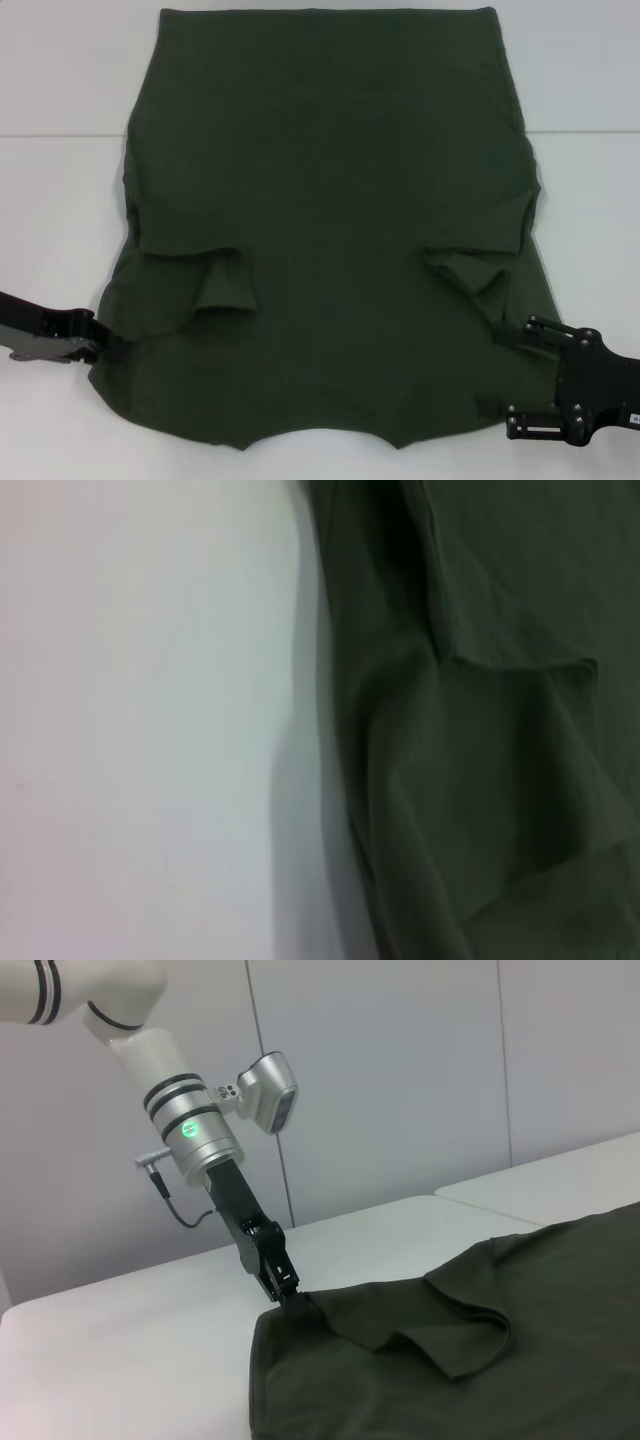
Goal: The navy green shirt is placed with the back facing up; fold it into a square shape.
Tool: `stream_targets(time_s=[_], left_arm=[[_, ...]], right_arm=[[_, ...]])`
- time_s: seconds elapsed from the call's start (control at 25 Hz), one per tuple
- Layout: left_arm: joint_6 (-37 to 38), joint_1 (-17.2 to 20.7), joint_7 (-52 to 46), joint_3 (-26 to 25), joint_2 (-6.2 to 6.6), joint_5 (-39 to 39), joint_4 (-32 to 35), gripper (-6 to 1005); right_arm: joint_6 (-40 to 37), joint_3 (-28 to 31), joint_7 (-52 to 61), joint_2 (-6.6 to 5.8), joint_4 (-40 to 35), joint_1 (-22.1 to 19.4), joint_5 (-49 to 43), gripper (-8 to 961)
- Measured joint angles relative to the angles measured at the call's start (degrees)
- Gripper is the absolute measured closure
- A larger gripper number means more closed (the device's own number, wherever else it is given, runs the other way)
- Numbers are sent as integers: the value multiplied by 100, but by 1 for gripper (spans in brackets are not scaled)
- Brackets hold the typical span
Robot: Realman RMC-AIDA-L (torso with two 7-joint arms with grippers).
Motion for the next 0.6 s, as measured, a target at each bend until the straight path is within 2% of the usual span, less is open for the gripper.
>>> stream_targets(time_s=[0.44, 0.6], left_arm=[[-53, 8, 44, 6, 9, 10, 3, 837], [-27, -2, 103, 4, -4, -7, 29, 879]], right_arm=[[0, 68, 104, -20, -28, 0, 9, 71], [-11, 322, 1054, -100, -333, 24, 7, 73]])
